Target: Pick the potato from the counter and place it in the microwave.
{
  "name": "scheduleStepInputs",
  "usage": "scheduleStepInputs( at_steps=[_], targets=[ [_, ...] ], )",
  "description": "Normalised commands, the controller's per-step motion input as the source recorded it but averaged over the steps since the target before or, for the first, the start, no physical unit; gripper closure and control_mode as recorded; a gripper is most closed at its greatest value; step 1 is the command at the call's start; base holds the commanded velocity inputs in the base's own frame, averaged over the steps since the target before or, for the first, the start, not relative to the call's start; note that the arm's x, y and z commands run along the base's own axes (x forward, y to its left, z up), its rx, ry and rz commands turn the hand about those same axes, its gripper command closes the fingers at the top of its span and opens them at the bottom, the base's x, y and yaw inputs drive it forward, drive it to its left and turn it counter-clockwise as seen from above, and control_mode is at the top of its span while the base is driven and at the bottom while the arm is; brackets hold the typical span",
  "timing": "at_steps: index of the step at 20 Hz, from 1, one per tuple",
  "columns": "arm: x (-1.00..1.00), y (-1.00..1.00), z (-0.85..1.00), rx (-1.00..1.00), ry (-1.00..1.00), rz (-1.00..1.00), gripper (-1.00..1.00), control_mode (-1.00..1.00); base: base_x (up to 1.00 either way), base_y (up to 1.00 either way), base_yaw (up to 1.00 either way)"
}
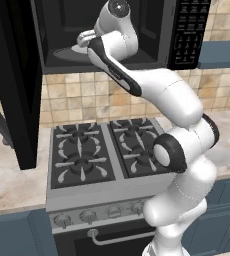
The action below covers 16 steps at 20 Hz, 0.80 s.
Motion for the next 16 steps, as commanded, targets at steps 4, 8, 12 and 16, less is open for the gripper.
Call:
scheduleStepInputs(
  at_steps=[4,8,12,16],
  targets=[
    [-1.0,-0.16,-0.21,0.0,-0.19,-0.04,-1.0,-1.0,0.0,0.0,0.0],
    [-1.0,-0.4,-0.2,0.0,-0.14,-0.05,-1.0,-1.0,0.0,0.0,0.0],
    [-1.0,-0.61,-0.05,0.07,-0.05,-0.09,-1.0,-1.0,0.0,0.0,0.0],
    [-1.0,-0.46,0.0,0.12,0.0,-0.12,-1.0,-1.0,0.0,0.0,0.0]
  ],
)
